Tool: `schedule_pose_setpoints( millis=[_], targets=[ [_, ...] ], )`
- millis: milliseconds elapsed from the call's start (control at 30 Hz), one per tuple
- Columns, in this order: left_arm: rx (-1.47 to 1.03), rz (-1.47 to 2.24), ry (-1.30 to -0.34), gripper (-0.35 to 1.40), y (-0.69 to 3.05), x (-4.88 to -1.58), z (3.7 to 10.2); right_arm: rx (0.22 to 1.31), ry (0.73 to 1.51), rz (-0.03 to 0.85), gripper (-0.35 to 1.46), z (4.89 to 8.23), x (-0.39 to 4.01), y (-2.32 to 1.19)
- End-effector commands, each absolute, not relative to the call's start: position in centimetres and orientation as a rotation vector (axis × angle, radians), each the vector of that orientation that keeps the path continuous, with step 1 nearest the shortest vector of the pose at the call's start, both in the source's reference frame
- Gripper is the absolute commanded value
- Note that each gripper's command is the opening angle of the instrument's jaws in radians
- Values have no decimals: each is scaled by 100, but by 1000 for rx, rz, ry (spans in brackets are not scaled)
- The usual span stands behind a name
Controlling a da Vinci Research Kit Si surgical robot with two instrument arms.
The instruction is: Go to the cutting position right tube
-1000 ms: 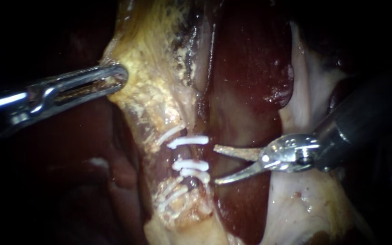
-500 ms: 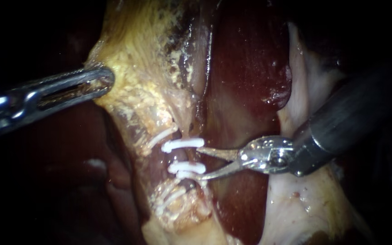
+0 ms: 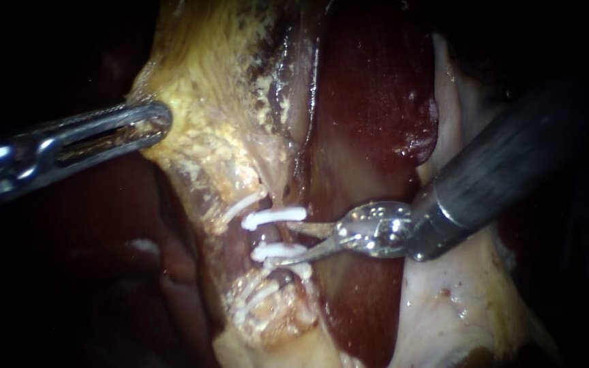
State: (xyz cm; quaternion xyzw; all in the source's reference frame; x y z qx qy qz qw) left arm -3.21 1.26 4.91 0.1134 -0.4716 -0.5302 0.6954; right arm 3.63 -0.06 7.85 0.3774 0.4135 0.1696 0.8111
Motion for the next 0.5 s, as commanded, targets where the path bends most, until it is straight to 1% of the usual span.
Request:
schedule_pose_setpoints(
  millis=[33, 233, 333, 500],
  targets=[
    [253, -1183, -1052, -35, 126, -321, 490, 810, 889, 358, 142, 785, 365, -6],
    [253, -1183, -1052, -35, 126, -321, 490, 849, 950, 325, 139, 781, 373, -7],
    [252, -1184, -1052, -35, 125, -321, 490, 874, 975, 337, 137, 782, 380, -5],
    [249, -1186, -1051, -35, 125, -322, 489, 888, 978, 358, 136, 784, 395, -5]
  ],
)
